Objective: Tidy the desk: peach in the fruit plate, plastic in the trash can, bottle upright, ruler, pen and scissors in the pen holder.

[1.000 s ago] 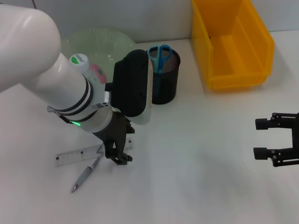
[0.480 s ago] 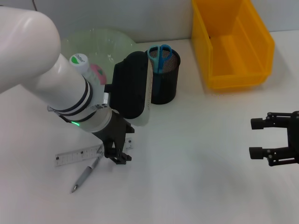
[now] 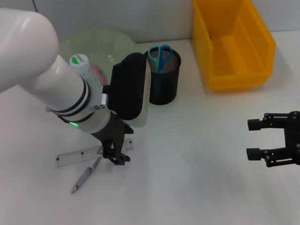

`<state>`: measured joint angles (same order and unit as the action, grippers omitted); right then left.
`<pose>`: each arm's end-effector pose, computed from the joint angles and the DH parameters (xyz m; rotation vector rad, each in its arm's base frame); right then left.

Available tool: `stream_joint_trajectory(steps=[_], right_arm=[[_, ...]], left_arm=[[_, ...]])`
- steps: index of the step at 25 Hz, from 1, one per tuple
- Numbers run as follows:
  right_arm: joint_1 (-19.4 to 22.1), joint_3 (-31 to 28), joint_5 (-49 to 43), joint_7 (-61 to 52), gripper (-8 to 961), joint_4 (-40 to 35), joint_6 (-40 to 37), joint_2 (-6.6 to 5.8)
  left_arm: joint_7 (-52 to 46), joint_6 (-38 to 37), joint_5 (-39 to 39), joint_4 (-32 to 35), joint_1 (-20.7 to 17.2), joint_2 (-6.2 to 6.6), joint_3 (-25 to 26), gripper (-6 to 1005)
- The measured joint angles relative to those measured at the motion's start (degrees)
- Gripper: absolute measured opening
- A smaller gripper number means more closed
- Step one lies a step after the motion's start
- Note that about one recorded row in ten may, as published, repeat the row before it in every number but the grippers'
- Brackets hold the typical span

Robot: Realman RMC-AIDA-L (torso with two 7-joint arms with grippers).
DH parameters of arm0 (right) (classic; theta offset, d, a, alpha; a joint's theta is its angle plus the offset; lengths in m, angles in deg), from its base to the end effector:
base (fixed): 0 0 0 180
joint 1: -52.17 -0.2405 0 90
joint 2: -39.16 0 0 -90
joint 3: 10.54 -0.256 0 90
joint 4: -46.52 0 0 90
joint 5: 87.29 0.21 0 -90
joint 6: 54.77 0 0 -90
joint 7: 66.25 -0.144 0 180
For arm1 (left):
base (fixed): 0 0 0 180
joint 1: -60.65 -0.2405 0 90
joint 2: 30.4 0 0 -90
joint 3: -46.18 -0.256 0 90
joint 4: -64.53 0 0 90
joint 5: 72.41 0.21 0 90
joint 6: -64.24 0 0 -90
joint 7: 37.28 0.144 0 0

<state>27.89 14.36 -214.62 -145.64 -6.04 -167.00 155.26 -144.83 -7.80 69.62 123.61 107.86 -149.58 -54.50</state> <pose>0.2962 0.2734 0.0785 -2.8107 0.5698 0.5952 -0.1410 0.3648 -0.0919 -2.9195 0.4326 0.7529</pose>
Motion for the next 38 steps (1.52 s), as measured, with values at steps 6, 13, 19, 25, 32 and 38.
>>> stream_joint_trajectory(steps=[6,13,19,25,32,38], right_arm=[[0.0,0.3,0.0,-0.2,810,-0.4,0.0,0.10],[0.0,0.5,0.0,-0.7,809,-0.9,0.0,0.41],[-0.1,0.5,0.0,-0.8,809,-0.9,0.0,0.48],[-0.6,0.5,0.0,-0.8,809,-0.9,0.0,0.52],[-0.8,1.8,0.0,-1.3,809,-0.9,1.1,0.53],[-0.9,2.4,0.0,-1.4,809,-0.9,1.3,0.52]], left_arm=[[0.9,-0.1,-0.5,-0.1,0.0,0.00,0.0,695],[1.4,-0.1,-0.7,-0.1,-0.2,0.00,0.1,692],[2.7,-0.1,-1.4,-1.1,-0.1,0.00,0.5,678],[3.2,0.2,-1.9,-1.6,0.0,0.07,0.7,612],[3.3,0.3,-1.8,-1.6,0.0,0.09,0.7,583],[3.3,1.2,-1.8,-1.6,0.1,0.21,0.7,552]])
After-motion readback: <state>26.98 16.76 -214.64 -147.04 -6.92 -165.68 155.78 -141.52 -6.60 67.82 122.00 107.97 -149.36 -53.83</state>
